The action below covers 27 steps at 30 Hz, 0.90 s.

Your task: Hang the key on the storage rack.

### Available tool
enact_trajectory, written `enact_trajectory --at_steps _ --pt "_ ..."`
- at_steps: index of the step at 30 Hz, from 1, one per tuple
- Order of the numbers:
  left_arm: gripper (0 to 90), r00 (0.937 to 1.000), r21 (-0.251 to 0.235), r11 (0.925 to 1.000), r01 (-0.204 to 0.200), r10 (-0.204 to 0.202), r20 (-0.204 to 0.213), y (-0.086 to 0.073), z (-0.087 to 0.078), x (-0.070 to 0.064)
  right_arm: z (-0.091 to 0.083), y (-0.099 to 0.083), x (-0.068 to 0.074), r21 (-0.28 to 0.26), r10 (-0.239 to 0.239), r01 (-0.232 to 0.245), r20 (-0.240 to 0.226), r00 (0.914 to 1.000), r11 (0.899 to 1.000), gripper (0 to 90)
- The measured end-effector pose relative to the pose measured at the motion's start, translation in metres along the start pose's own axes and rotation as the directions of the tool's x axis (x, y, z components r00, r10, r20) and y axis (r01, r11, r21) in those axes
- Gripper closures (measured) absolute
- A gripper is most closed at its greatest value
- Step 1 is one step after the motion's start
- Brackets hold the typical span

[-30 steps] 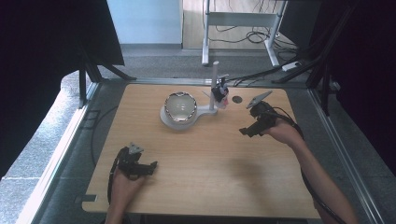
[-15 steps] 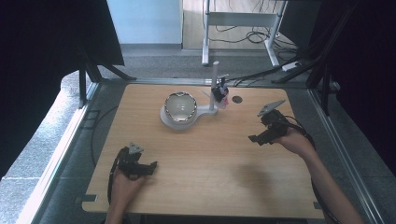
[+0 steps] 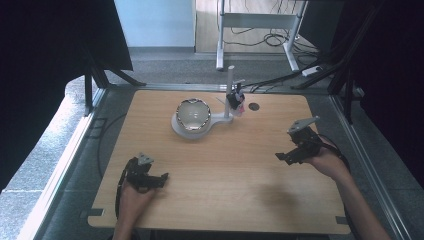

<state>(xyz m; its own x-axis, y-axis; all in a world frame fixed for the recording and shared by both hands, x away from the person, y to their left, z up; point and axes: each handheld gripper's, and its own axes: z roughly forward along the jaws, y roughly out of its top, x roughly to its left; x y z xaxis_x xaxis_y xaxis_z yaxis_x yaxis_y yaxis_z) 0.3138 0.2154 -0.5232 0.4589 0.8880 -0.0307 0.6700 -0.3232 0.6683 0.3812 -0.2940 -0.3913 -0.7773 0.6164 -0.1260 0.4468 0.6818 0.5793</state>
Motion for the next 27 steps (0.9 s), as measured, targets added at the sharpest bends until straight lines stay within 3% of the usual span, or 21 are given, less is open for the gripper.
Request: enact_trajectory --at_steps 14,27 --pt "3.2 1.0 0.002 1.0 -0.003 0.003 0.0 0.0 0.0 0.0 -0.005 -0.038 0.02 -0.018 0.015 -0.015 0.008 0.9999 1.0 6.2" --pt "3.1 1.0 0.001 1.0 -0.002 0.002 0.0 0.0 0.0 0.0 0.017 -0.063 0.046 -0.048 0.028 -0.028 -0.003 0.9996 0.998 5.7"
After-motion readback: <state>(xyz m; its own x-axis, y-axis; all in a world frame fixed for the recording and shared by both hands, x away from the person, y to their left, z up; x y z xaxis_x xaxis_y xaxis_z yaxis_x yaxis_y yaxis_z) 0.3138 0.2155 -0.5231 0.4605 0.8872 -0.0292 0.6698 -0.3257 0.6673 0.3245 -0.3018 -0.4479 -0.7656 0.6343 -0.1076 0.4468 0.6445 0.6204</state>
